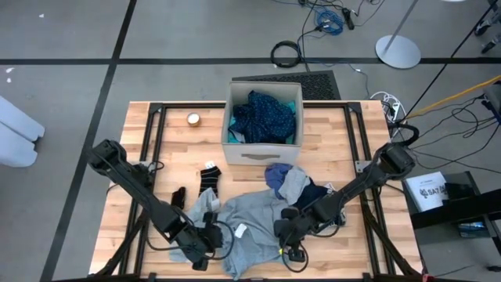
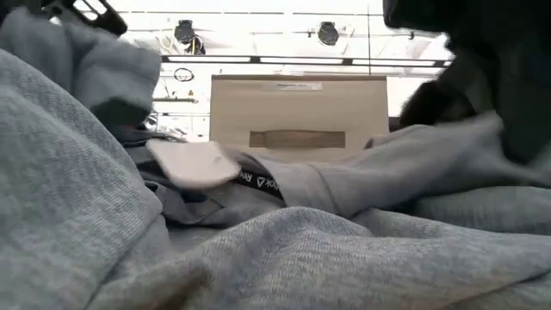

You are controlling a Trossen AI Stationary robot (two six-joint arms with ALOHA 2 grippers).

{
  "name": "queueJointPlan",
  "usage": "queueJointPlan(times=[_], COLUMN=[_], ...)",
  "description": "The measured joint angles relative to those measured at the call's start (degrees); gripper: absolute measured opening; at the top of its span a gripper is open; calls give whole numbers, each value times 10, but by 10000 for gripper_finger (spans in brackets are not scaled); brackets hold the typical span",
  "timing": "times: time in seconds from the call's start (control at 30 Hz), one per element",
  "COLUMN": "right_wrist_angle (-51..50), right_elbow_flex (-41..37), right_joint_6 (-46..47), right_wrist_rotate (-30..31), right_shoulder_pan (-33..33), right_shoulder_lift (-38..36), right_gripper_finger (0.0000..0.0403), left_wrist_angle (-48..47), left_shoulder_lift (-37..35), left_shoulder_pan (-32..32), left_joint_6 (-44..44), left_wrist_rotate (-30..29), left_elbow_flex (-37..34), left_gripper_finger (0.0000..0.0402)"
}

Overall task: Sort clothes
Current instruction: Put the gray shirt into the laundry organizer

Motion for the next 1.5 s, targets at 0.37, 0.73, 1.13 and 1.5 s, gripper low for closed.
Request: queueJointPlan(times=[0.37,0.73,1.13,1.5], right_wrist_angle=[0,7,-202,-418], right_elbow_flex=[0,1,123,164], right_joint_6=[-10,-9,14,51], right_wrist_rotate=[-3,53,93,167], right_shoulder_pan=[30,52,55,60], right_shoulder_lift=[16,35,106,107], right_gripper_finger=[90,226,200,11], left_wrist_angle=[-1,4,73,62], left_shoulder_lift=[8,-65,-231,-257], left_shoulder_pan=[5,25,21,21], left_joint_6=[-15,-24,161,231], left_wrist_rotate=[39,219,50,-74], left_elbow_flex=[5,5,6,6], left_gripper_finger=[195,244,244,244])
